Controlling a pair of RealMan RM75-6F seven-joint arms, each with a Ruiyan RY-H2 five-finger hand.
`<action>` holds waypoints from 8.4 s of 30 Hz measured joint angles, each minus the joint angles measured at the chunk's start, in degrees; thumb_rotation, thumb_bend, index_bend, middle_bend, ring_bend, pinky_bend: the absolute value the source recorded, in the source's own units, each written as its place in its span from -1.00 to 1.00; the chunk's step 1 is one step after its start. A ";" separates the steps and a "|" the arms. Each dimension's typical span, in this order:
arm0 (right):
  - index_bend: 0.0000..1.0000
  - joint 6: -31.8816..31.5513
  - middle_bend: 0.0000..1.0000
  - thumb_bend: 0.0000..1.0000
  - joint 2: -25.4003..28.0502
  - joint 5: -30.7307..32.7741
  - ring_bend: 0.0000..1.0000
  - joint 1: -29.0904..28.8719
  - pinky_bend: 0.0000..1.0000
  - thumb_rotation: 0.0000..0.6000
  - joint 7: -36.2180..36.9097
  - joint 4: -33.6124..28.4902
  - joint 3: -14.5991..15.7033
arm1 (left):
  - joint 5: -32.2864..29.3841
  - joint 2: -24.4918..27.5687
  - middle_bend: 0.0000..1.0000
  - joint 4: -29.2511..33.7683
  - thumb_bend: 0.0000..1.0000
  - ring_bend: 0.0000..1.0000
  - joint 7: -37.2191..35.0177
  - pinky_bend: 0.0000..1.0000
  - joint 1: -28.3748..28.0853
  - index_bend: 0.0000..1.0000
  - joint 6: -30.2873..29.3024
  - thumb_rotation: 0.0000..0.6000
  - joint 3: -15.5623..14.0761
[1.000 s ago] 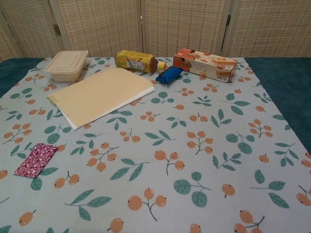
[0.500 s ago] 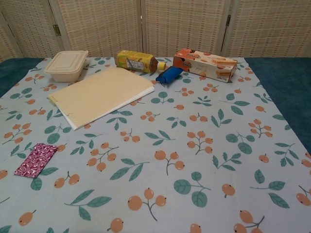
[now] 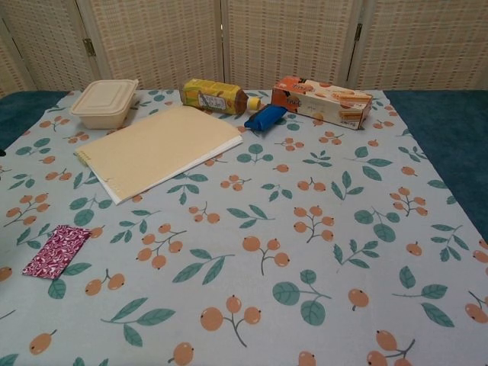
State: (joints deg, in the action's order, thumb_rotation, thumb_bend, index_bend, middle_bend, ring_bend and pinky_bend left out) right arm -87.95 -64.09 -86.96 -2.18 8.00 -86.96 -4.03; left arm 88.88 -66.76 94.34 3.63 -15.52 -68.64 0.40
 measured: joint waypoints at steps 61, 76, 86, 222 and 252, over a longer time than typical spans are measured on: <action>-0.40 0.39 -0.65 -0.01 -0.47 0.54 -0.86 0.31 -1.00 1.00 -0.79 -0.55 0.04 | -9.64 -10.41 -1.00 -6.13 -0.83 -1.00 3.13 -1.00 -10.01 -0.26 15.65 0.39 -3.73; -0.40 0.67 -0.65 -0.01 -0.59 0.65 -0.87 0.03 -1.00 1.00 -0.91 -0.53 -0.18 | -12.27 -10.08 -1.00 -7.03 -0.83 -1.00 1.11 -1.00 -9.59 -0.27 15.74 0.40 -3.09; -0.40 0.58 -0.65 -0.01 -0.52 0.73 -0.88 0.09 -1.00 1.00 -0.99 -0.61 -0.21 | -14.85 -9.76 -1.00 -7.11 -0.82 -1.00 1.82 -1.00 -9.84 -0.27 16.58 0.40 -2.52; -0.40 0.60 -0.65 -0.01 -1.40 0.85 -0.93 0.10 -1.00 1.00 0.15 0.46 -0.32 | -23.26 -10.33 -1.00 -14.07 -0.79 -1.00 4.07 -1.00 -7.00 -0.35 12.93 1.00 0.97; -0.40 0.75 -0.65 -0.01 -1.57 1.16 -0.94 0.28 -1.00 1.00 0.63 0.94 -0.29 | -25.12 -7.81 -1.00 -8.01 -0.79 -1.00 5.16 -1.00 -8.53 -0.30 17.41 1.00 -0.22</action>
State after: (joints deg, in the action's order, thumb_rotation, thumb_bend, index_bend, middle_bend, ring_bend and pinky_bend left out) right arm -87.20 -65.65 -85.80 -1.90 8.63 -86.02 -4.32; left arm 63.76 -74.57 86.33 8.79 -24.05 -51.23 0.18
